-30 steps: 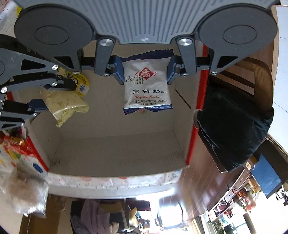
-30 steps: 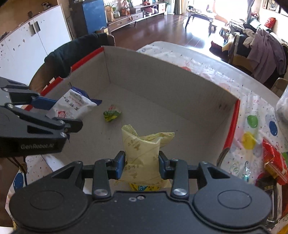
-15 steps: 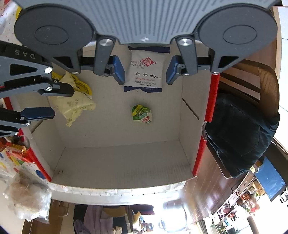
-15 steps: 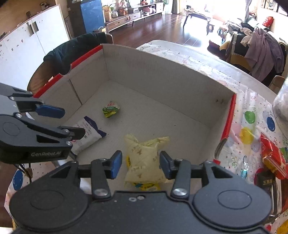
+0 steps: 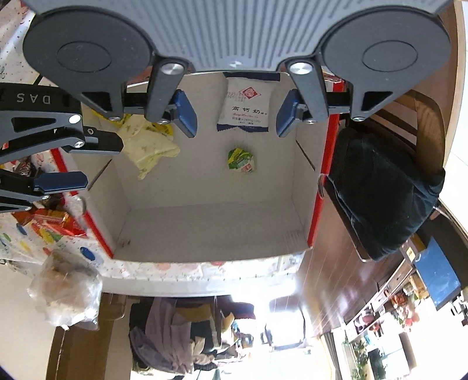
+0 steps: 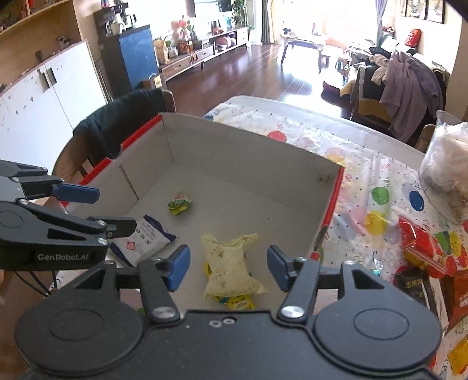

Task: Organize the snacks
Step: 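Move both grippers back over the remaining snacks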

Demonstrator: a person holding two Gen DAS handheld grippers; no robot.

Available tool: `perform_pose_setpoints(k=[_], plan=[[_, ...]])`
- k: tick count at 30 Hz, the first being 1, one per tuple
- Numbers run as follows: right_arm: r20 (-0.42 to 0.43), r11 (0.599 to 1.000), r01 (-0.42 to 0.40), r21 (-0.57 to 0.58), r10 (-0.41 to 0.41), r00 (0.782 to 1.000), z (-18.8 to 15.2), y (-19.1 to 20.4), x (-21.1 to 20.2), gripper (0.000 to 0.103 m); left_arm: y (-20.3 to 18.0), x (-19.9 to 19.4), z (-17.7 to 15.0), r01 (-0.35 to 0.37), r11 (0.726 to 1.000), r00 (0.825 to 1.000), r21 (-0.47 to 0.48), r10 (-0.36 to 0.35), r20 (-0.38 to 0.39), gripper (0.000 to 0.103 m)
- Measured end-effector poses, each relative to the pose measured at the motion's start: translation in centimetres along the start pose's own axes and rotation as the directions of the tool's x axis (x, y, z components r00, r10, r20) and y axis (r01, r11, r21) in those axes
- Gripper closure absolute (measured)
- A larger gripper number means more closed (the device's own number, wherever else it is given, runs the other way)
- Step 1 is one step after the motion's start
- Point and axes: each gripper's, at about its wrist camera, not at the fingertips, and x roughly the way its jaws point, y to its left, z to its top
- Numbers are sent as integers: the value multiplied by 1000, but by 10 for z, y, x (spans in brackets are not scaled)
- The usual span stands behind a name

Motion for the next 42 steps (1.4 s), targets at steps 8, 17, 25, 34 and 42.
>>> perform_pose_setpoints(k=[8,17,25,34,42], plan=[[59,999,-4,43,1,998,-12,-9,-36,33,-13,-29,-3,31,999,997,23,-32,65,33],[121,995,-22,93,11,993,-35,-31,-77,20,-46,-54,-6,88,995,989,43,-92,119,26],[161,992,-7,127,-14,987,-60,-68,-111,9,-90,-69,-6,136,989,973,59,-145,180,20],[156,984,26,178,-54,986,-105,-135,-137,0,-149,-58,0,203,978,964,43,-207,166,16],[79,984,98,147,-111,991,-151,-195,-143,0,-220,-36,3,273,957,952,97,-283,114,16]])
